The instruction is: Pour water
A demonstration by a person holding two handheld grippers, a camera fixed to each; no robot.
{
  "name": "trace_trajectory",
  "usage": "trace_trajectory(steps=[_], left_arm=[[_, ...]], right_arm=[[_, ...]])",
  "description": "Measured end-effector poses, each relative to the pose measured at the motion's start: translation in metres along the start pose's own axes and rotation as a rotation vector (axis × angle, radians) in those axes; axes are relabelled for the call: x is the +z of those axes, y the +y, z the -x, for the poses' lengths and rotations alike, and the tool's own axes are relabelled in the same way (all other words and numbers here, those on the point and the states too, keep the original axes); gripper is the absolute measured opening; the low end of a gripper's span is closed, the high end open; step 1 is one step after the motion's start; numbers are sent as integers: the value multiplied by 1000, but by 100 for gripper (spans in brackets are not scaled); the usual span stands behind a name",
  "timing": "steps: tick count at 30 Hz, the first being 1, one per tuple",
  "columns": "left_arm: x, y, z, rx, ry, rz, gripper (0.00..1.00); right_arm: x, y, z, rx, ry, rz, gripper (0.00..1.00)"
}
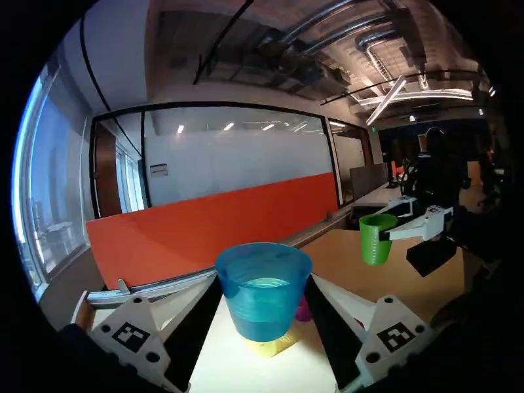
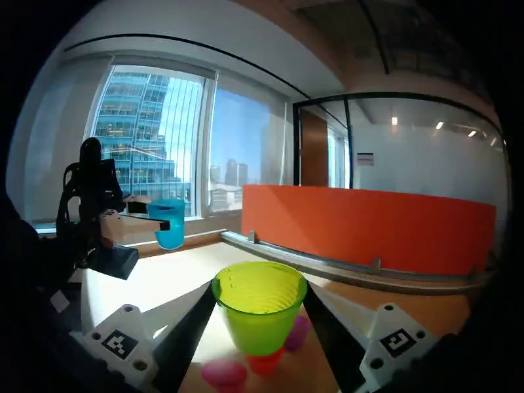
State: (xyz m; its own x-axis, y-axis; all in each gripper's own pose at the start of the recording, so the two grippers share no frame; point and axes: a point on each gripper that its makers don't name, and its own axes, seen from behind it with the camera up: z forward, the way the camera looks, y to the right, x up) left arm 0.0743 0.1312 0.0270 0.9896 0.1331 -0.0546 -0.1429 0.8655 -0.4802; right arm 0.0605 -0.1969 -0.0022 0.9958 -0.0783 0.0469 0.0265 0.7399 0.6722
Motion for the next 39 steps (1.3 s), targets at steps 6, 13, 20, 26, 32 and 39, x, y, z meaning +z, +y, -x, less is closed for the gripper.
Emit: trace_trajectory(steps=[6,13,20,26,32,39], left_arm=[[0,1,-10,60,13,-8,84],[0,7,-23,138,24,-8,84],[3,14,-38,202,40,-1,84],[6,19,-49,270,48,2,84],[9,25,-55,319,54,13,84],[12,30,-61,366,57,24,84]], right_arm=[[4,-13,4,-4,-5,-32,93],[11,-25,6,-2,-3,-68,93],[16,-39,9,-10,-6,-111,93],[20,-51,11,-12,-9,-147,93],[26,-64,12,-14,-10,-186,93],[33,-78,11,-11,-9,-227,93]])
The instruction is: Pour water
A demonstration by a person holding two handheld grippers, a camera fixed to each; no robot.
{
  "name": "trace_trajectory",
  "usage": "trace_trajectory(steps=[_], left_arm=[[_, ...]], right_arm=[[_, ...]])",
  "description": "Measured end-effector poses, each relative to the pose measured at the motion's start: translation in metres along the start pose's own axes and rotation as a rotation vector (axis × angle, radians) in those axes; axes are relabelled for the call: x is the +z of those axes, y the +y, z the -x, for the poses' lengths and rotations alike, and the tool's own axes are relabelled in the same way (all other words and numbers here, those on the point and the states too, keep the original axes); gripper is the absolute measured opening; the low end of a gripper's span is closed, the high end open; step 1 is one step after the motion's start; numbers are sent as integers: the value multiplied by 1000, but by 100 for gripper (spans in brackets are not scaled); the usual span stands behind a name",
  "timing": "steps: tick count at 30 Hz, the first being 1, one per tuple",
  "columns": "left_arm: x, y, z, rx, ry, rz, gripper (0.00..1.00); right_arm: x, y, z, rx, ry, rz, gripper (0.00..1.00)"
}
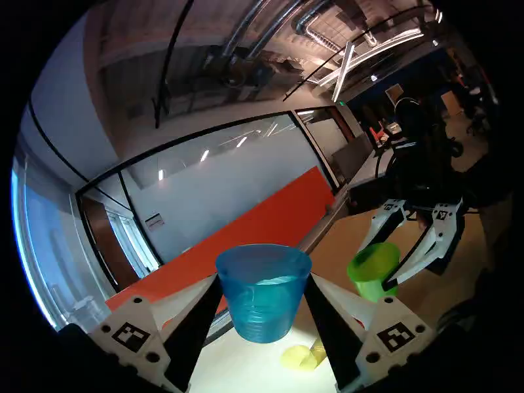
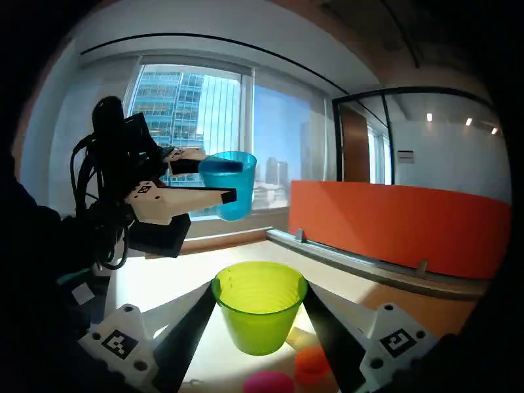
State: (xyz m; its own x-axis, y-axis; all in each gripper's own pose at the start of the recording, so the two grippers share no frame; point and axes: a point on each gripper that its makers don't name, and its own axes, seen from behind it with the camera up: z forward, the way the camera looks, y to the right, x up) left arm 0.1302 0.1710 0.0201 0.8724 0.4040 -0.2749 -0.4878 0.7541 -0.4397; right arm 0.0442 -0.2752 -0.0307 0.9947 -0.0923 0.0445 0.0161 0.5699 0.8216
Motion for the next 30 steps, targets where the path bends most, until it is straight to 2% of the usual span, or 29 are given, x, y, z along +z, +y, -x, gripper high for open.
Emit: trace_trajectory(steps=[11,24,30], left_arm=[[4,3,-6,57,3,13,84],[4,-1,-13,133,5,4,84],[3,0,-19,186,8,2,84]], right_arm=[[15,-14,-1,-4,-1,-50,93],[29,-24,-3,-10,-2,-82,93],[33,-27,-2,-15,-6,-92,93]])
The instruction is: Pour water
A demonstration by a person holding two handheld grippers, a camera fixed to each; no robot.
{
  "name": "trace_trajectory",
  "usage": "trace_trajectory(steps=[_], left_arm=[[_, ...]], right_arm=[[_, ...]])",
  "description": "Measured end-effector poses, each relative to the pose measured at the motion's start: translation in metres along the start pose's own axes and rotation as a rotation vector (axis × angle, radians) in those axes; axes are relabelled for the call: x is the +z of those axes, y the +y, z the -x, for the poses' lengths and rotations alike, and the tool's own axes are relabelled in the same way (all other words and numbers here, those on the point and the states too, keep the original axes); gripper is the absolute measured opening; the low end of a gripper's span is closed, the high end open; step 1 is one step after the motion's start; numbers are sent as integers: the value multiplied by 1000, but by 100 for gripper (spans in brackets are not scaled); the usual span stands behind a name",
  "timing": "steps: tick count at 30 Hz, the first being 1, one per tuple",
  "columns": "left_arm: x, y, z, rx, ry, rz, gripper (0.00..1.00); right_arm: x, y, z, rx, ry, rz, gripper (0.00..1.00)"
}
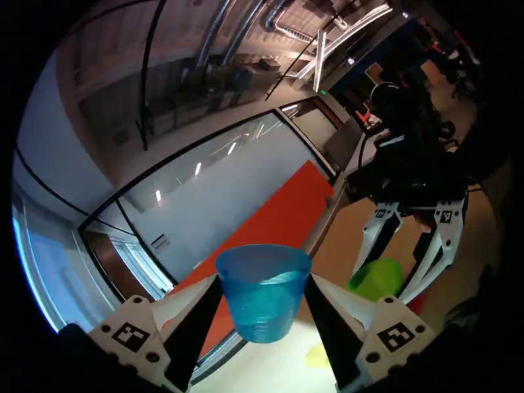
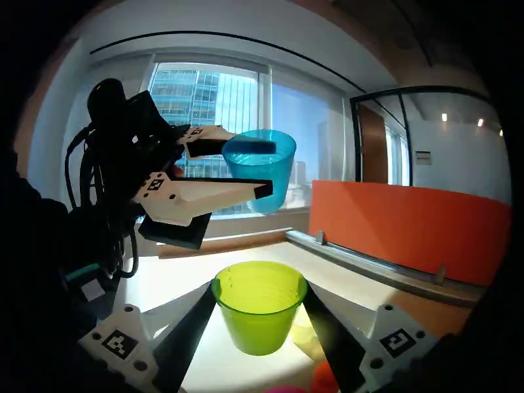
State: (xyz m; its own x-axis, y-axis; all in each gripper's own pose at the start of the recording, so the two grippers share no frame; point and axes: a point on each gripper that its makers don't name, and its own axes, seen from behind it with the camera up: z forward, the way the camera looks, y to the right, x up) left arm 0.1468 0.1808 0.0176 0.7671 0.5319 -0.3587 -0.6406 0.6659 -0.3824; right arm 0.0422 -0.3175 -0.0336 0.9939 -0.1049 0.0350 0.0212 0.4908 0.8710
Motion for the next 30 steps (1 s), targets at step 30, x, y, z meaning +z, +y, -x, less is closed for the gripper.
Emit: trace_trajectory(steps=[30], left_arm=[[8,-5,-16,248,14,-22,83]], right_arm=[[5,-2,-3,-10,0,-7,93]])
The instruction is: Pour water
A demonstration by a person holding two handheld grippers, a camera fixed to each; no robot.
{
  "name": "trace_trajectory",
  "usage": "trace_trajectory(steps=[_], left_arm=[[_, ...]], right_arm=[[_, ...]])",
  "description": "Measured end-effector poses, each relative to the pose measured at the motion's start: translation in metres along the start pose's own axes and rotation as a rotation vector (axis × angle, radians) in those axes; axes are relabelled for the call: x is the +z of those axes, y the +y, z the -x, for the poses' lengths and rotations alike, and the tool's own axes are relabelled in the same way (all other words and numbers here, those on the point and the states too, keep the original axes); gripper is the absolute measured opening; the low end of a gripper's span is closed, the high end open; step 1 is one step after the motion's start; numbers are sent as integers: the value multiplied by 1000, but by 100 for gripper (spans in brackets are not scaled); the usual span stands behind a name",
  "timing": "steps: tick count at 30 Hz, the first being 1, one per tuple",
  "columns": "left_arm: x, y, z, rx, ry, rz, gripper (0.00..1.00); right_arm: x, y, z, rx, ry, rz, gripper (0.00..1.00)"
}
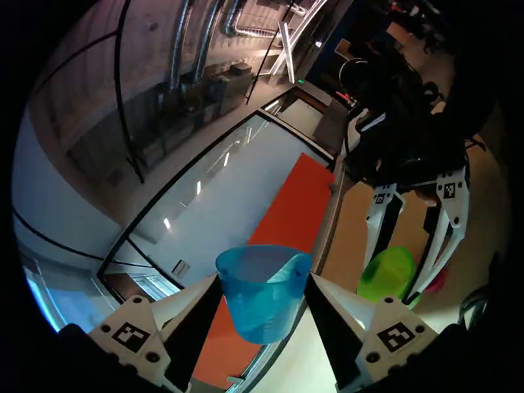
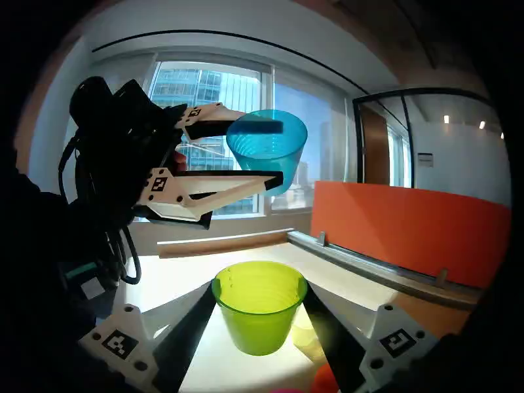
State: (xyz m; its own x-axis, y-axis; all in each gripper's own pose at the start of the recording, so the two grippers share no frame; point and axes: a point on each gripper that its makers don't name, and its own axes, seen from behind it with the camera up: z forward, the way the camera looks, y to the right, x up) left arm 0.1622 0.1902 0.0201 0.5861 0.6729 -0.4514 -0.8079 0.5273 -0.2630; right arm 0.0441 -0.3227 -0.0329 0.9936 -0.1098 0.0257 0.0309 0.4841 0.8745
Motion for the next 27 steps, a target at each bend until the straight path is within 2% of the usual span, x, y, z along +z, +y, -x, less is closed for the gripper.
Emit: trace_trajectory(steps=[14,27], left_arm=[[1,-2,-5,65,0,-7,84],[2,-3,-9,102,5,-13,84]], right_arm=[[-2,2,0,-3,2,3,92],[-2,3,0,-5,2,9,92]])
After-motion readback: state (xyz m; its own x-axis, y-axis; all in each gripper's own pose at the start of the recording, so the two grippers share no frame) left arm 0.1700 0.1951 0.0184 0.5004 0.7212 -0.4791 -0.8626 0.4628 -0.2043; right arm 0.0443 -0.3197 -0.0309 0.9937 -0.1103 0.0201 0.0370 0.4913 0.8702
